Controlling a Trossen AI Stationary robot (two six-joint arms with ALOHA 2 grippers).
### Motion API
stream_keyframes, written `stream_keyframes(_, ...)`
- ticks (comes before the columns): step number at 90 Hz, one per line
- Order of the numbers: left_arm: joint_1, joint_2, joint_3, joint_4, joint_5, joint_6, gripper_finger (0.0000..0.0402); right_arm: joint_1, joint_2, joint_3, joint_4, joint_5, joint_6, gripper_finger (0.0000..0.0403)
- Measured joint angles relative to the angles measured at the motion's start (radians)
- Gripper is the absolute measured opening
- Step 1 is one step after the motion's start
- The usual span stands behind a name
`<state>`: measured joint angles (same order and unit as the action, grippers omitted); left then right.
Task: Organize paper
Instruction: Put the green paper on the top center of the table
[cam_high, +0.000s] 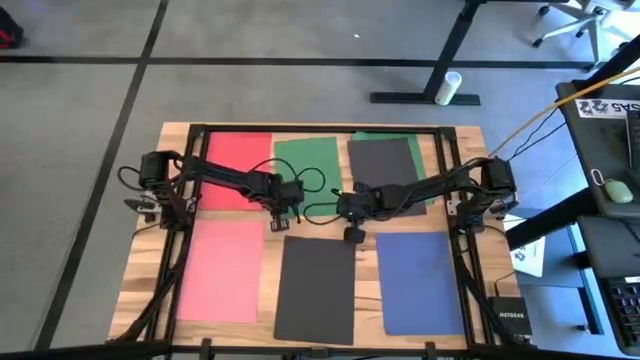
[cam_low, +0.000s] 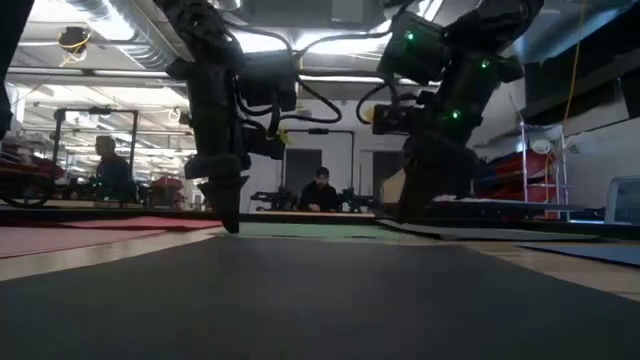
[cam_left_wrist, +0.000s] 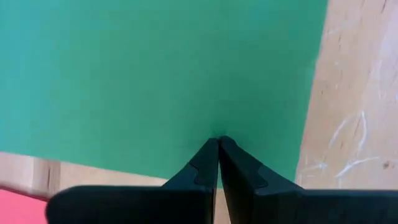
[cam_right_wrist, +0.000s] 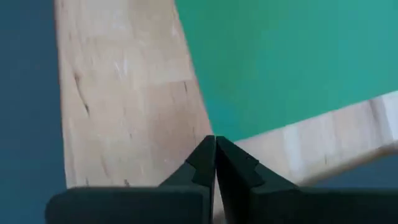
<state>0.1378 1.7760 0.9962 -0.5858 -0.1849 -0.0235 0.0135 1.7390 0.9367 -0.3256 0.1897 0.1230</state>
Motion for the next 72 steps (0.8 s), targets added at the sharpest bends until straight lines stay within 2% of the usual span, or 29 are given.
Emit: stream_keyframes(72, 0.0, 0.0, 0.0, -0.004, -0.043, 0.13, 0.0, -0.001, -0.001, 0.002, 0.008, 0.009, 0.0, 0.0)
